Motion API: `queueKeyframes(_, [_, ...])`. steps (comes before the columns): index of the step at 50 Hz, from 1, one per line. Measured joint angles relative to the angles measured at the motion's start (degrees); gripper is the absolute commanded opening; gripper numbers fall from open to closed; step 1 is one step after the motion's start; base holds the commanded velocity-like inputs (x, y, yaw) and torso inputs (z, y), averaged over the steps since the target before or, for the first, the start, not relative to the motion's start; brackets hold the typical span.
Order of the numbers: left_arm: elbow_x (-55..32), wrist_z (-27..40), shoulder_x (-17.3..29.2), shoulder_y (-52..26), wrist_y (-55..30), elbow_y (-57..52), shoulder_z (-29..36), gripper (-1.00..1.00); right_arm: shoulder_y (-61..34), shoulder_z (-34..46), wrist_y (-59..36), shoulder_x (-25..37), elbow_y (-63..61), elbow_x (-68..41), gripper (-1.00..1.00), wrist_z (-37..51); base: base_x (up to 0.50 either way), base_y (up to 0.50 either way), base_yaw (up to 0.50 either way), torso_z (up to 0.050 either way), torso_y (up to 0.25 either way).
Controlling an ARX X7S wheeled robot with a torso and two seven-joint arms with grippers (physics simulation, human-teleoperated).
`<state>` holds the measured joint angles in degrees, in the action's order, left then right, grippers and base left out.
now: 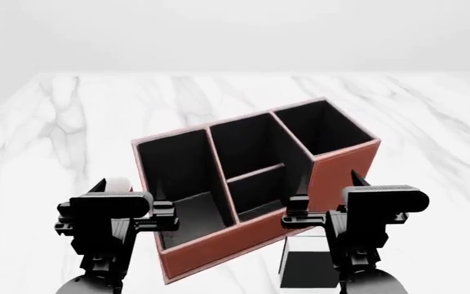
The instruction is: Pick up the book and place it in the left compartment of the caddy.
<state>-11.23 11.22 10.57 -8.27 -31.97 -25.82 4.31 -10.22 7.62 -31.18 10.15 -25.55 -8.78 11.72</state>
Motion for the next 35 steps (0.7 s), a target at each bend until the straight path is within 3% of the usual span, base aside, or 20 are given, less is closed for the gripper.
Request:
queueKeyframes(18, [-0.6,0.7,0.5,0.0,0.1,-0.2,0.1,1.0,0.6,-0.2,-0.2,0.3,-0.4,-0.2,1.0,-0.5,0.47,0.0,0.0,0.0,0.001])
queueKeyframes(35, [-1.3,1.3,1.0,-0.1,-0.3,-0.8,0.3,1.0,1.1,-0.4,-1.8,0.3,-1.8,1.4,1.0,-0.7,0.01,0.0,0.0,0.0,0.0])
